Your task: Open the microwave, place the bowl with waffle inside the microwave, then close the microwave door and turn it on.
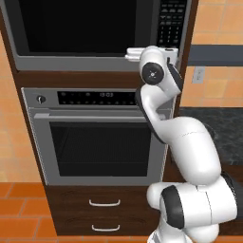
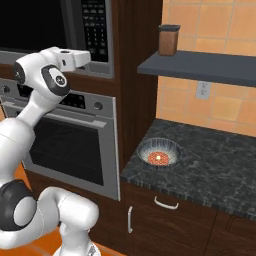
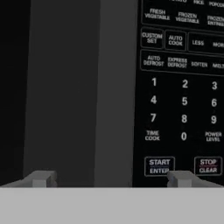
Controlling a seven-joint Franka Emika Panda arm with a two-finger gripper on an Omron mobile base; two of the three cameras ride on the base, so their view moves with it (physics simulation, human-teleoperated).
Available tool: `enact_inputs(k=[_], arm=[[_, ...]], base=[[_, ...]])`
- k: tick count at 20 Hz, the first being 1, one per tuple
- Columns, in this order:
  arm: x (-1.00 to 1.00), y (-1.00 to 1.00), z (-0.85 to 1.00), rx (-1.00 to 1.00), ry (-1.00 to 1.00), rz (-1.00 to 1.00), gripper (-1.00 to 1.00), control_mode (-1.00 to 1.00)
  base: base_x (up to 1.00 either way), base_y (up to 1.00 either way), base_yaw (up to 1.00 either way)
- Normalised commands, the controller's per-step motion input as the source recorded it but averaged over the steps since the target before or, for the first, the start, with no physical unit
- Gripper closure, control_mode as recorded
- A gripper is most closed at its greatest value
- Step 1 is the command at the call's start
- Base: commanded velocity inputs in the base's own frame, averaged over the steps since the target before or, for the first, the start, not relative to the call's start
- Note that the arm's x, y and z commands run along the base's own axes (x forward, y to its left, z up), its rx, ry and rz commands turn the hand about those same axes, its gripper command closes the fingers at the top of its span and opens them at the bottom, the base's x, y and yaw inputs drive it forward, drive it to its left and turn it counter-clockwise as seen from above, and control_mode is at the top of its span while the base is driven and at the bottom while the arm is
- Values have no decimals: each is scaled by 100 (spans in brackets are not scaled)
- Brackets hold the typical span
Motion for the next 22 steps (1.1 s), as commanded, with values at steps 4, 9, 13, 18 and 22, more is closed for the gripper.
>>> enact_inputs(k=[4, 9, 13, 18, 22], arm=[[47, 0, -9, -4, 0, 0, -100, -100], [39, 0, -11, -4, -5, 0, 100, -100], [42, 2, -12, -3, -1, -3, 100, -100], [17, 1, -16, 2, 0, -1, 100, -100], [0, 52, -26, 7, 1, -1, 100, -100]], base=[[0, 0, 0], [0, 0, 0], [0, 0, 0], [0, 0, 0], [0, 0, 0]])
